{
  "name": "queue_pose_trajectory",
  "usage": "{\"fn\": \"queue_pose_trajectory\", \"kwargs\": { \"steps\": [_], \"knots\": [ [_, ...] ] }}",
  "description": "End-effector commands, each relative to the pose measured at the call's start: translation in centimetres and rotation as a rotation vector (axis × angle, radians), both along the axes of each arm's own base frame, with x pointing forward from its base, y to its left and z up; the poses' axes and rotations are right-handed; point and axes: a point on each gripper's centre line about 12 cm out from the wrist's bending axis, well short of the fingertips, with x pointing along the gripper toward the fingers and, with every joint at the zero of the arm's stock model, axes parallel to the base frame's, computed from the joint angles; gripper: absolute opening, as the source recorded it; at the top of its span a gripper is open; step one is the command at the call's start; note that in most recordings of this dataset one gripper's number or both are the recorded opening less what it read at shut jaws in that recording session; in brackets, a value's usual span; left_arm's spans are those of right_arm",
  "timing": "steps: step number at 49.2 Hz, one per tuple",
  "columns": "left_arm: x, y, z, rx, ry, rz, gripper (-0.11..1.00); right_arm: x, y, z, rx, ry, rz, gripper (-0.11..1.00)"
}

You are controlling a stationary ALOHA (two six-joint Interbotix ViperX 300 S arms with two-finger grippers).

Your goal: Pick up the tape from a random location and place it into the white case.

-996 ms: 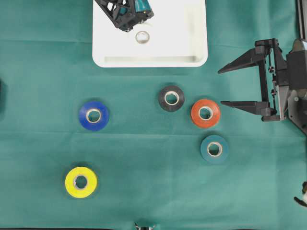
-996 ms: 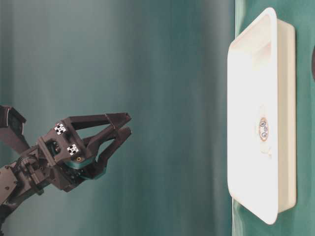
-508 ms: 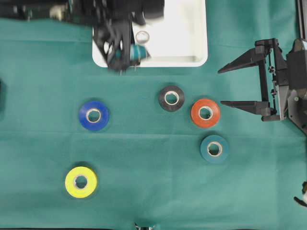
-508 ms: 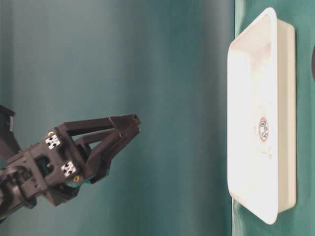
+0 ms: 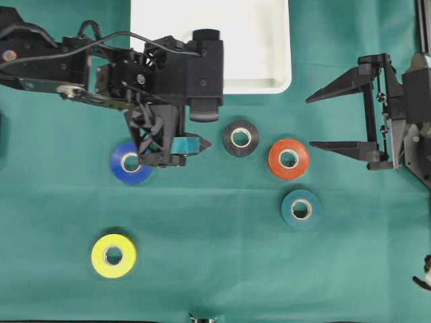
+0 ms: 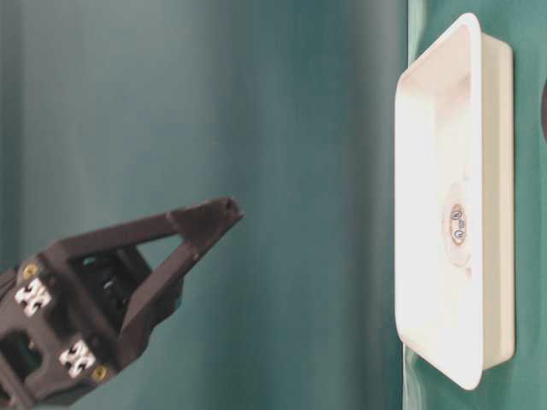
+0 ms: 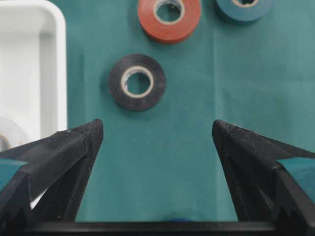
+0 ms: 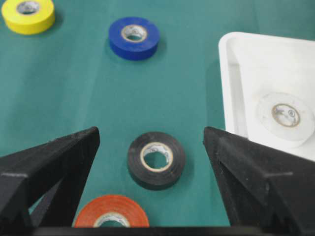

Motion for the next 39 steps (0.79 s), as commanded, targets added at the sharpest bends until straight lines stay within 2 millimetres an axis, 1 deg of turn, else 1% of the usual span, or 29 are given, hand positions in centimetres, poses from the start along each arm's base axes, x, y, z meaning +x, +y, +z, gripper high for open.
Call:
{"fn": "queue_pose_trajectory", "kwargs": {
  "steps": [1,8,15,22,32,36,39],
  "knots": [
    [-1.2,0.1,2.3,0.000,-0.071,-0.001,0.97,0.4,0.2,1.1,0.006,-0.029,0.004,0.92],
    [-3.2,0.0,3.1,0.000,-0.130,-0.002,0.97,0.4,0.2,1.2,0.008,-0.032,0.003,0.92],
    [-6.1,0.1,3.6,-0.003,-0.232,-0.001,0.97,0.4,0.2,1.4,0.005,-0.038,0.004,0.92],
    [-9.7,0.2,3.9,-0.004,-0.331,-0.001,0.97,0.4,0.2,1.4,0.005,-0.037,0.004,0.92],
    [-15.7,0.4,4.3,-0.005,-0.465,0.004,0.97,0.4,0.2,1.5,0.005,-0.040,0.004,0.92],
    [-17.7,0.6,3.8,-0.004,-0.499,0.013,0.97,0.4,0.2,1.5,0.004,-0.043,0.005,0.92],
    [-19.1,0.9,2.9,-0.003,-0.511,0.026,0.97,0.4,0.2,1.6,0.002,-0.048,0.006,0.92]
  ]
}}
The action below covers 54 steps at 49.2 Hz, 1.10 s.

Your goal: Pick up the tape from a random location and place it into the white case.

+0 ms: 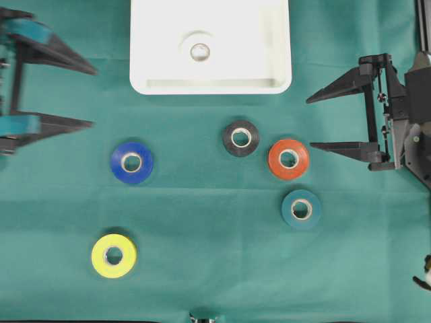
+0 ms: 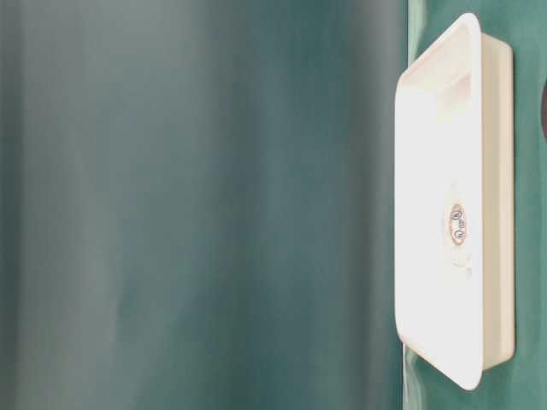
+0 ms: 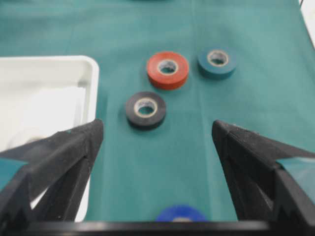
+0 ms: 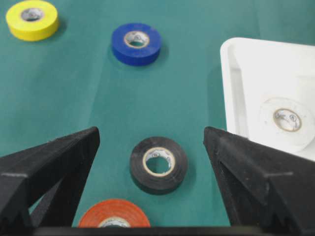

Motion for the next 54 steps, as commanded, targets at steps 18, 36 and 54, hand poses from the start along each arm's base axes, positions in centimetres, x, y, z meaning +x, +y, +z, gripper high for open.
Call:
{"fn": "queue_pose_trajectory", "kwargs": {
  "steps": [18,36,54],
  "knots": [
    [-5.4,0.5,-6.2,-0.011,-0.115,0.029,0.97,0.3,0.0,1.3,-0.006,-0.040,0.004,0.92],
    [-5.8,0.5,-7.3,-0.012,-0.121,0.029,0.97,0.2,0.0,1.0,-0.019,-0.046,0.009,0.92],
    [-5.8,0.5,-7.2,-0.011,-0.124,0.029,0.97,0.2,0.1,1.0,-0.018,-0.048,0.010,0.92]
  ]
}}
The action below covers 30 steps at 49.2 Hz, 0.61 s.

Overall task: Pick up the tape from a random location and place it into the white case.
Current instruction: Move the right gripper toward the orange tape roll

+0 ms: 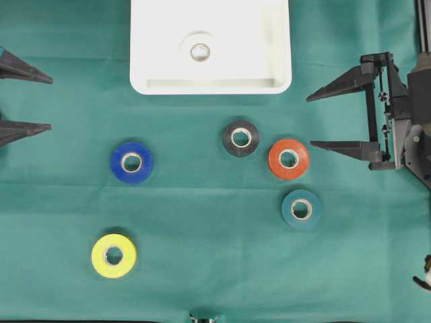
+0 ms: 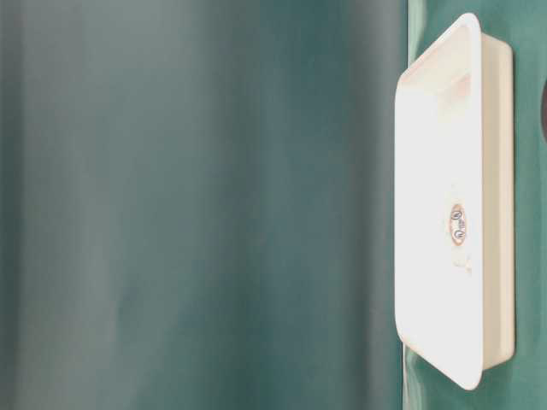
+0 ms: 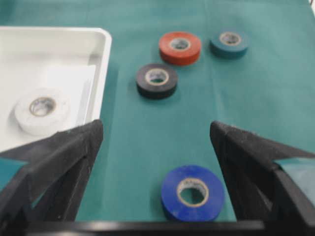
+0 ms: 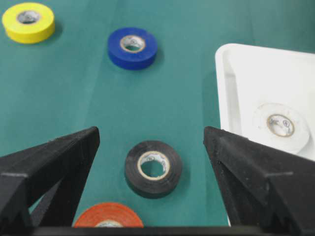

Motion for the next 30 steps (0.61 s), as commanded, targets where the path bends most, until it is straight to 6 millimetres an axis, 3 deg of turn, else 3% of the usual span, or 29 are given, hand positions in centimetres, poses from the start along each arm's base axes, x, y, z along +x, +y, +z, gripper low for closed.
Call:
{"fn": "queue_pose_trajectory", "kwargs": {
  "steps": [1,16,30],
  "knots": [
    [0.2,0.1,0.4,-0.003,-0.011,0.004,0.97,0.2,0.1,0.7,-0.002,-0.025,0.004,0.92],
    [0.2,0.1,0.4,-0.001,-0.011,0.003,0.97,0.6,0.2,1.0,0.001,-0.041,0.010,0.92],
    [0.2,0.1,0.4,-0.001,-0.008,0.003,0.97,2.9,0.3,1.5,-0.012,-0.026,0.015,0.92]
  ]
}}
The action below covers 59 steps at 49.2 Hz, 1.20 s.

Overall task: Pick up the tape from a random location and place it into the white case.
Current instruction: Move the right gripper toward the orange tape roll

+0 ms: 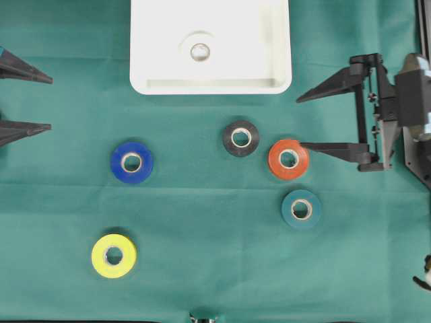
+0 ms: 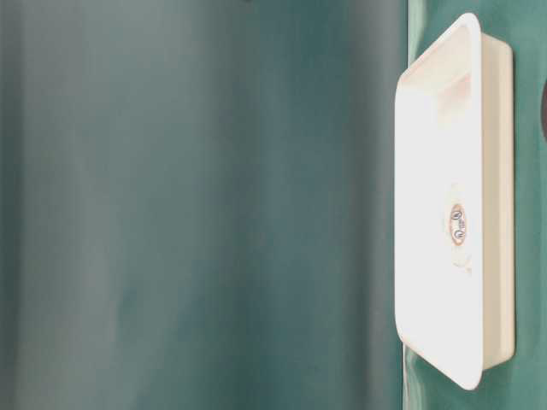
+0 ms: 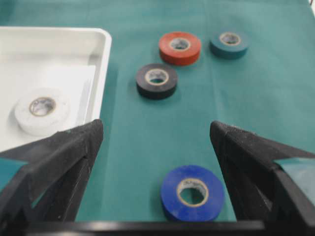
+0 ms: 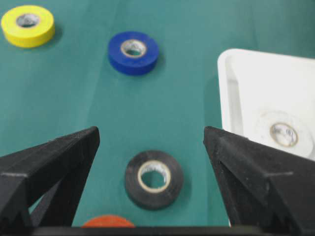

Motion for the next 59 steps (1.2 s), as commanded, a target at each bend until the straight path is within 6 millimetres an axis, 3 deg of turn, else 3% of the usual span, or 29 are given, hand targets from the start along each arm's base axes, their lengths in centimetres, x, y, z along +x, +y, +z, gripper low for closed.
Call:
{"fn": "queue_pose_trajectory", "kwargs": {
  "steps": [1,21,36,59],
  "knots": [
    [0.2,0.0,0.4,-0.001,-0.009,0.002,0.97,1.1,0.1,1.1,-0.008,-0.023,0.005,0.92],
    [0.2,0.0,0.4,-0.001,-0.008,0.002,0.97,1.4,0.1,1.1,0.008,0.023,-0.003,0.92],
    [0.2,0.0,0.4,-0.003,-0.009,0.002,0.97,1.6,0.0,1.9,0.035,0.180,-0.023,0.92],
    [0.2,0.0,0.4,-0.003,-0.009,0.002,0.97,4.0,-0.2,1.9,0.041,0.549,-0.065,0.92]
  ]
}}
